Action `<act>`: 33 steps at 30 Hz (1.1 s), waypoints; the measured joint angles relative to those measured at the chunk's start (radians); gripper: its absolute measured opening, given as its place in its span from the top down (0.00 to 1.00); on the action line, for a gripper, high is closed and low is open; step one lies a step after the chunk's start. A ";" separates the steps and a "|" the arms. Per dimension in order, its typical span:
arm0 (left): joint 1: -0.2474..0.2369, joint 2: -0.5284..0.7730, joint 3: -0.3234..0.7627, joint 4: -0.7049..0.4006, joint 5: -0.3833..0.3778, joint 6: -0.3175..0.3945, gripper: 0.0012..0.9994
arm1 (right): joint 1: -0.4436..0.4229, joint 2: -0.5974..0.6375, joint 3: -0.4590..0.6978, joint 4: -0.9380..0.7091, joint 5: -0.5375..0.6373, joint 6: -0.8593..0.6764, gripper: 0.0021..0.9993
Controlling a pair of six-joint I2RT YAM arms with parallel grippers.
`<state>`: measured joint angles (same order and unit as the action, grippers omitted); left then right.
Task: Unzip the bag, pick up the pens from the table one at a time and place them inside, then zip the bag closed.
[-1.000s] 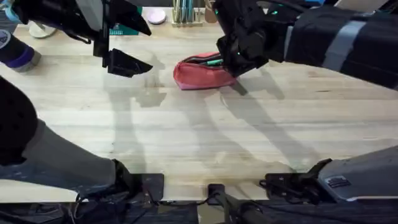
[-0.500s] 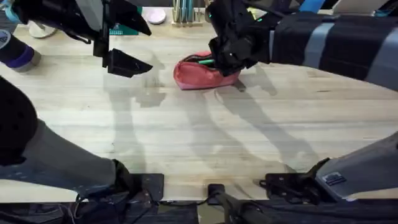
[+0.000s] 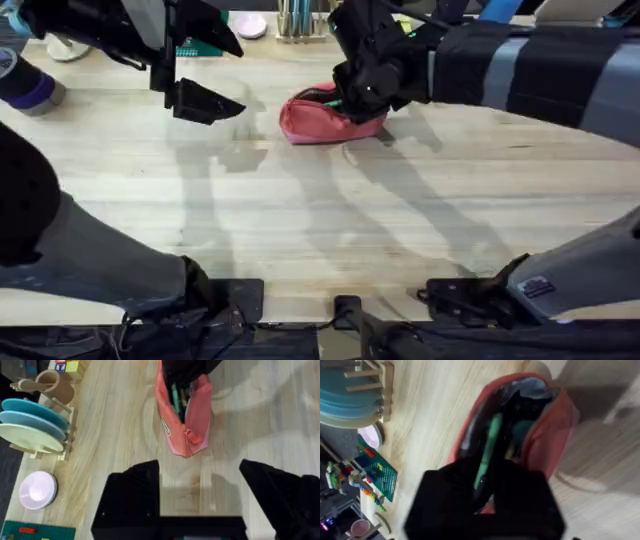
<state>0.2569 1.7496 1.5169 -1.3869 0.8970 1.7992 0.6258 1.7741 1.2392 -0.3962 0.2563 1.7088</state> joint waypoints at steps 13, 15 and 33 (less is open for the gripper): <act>0.000 0.000 0.000 0.000 0.000 0.000 0.00 | 0.004 0.000 0.013 0.008 -0.018 -0.007 0.00; 0.000 0.000 0.000 0.000 0.000 0.000 0.00 | 0.004 0.000 0.013 0.008 -0.021 -0.008 0.00; 0.000 0.000 0.000 0.002 0.000 0.000 0.00 | 0.005 -0.078 0.092 -0.006 -0.035 -0.401 0.00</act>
<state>0.2569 1.7493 1.5169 -1.3845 0.8970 1.7992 0.6312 1.6965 1.3310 -0.4025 0.2211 1.3075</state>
